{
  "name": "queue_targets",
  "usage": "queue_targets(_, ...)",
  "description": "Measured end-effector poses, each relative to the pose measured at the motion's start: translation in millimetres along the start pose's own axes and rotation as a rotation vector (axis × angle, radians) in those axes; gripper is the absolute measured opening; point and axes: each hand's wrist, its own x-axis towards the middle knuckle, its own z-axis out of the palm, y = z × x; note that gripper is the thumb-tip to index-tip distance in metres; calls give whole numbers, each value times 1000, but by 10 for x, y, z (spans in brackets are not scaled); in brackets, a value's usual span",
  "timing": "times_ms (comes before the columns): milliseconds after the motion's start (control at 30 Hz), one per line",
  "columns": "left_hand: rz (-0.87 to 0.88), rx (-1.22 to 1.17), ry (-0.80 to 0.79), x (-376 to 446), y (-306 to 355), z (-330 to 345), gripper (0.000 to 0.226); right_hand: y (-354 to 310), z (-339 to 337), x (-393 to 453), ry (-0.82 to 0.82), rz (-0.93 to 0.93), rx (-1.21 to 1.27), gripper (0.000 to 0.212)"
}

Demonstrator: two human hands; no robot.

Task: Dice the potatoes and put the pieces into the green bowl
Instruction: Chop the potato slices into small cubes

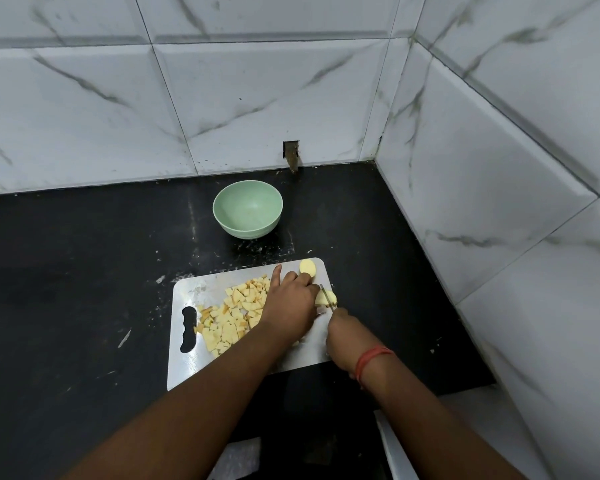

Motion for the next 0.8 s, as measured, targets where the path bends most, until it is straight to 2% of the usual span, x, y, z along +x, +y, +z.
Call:
queue_targets(300,-12,-20,-3,-22,11,16,41,396,211,-345,-44,-90,11,31)
queue_targets(400,-24,-83,4,-49,-17,39,45,465,179,-466,-11,-129,20,24)
queue_targets(500,-52,-119,19,-92,-57,74,52,387,85,-436,18,-131,56,34)
queue_targets(633,-48,-123,25,-106,-75,59,43,156,8,-251,59,-120,42,39)
queue_targets(800,-48,-89,20,-95,-59,30,42,-79,-52,-46,-31,8,-9,50)
